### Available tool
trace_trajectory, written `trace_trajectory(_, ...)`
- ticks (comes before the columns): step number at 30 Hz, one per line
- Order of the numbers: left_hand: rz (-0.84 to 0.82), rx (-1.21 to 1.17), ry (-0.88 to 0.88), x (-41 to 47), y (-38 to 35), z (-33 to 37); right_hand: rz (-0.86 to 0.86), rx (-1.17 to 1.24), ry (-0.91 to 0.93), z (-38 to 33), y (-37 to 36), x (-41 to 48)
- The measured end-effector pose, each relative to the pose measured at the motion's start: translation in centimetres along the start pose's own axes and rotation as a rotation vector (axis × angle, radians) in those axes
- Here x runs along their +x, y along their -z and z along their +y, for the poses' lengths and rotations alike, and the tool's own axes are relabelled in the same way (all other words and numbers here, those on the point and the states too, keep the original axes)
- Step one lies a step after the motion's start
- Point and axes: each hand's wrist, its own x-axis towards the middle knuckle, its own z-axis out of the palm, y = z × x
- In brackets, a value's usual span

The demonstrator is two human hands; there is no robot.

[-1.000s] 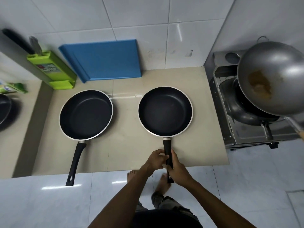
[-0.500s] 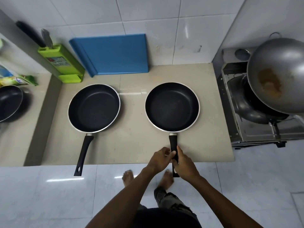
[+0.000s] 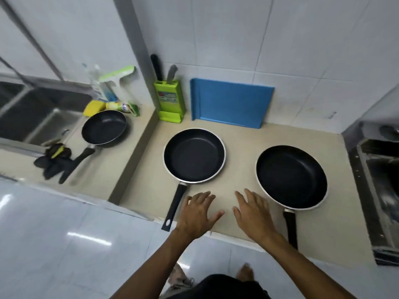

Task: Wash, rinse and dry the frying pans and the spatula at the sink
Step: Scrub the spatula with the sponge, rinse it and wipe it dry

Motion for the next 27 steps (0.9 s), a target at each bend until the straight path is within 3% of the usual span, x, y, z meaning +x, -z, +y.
trace_trajectory(5,0.258,0.003,0.128,-4.4,5.6,-12.5,0.079,0.043,0.208,-14.1,1.6,4.3)
trace_trajectory(12,0.356,-0.001,0.444,-13.3,11.7,-27.9,0.067,0.104,0.482,-33.6,2.5,7.0)
trace_trajectory(18,0.393,-0.036,0.665,-17.8,14.1,-37.2,0.009,0.161,0.665,-45.5,2.7,9.5)
trace_trajectory(27,0.377,-0.109,0.709,-15.0,17.4,-52.3,-0.204,0.375,0.677,-60.2,1.3,18.0)
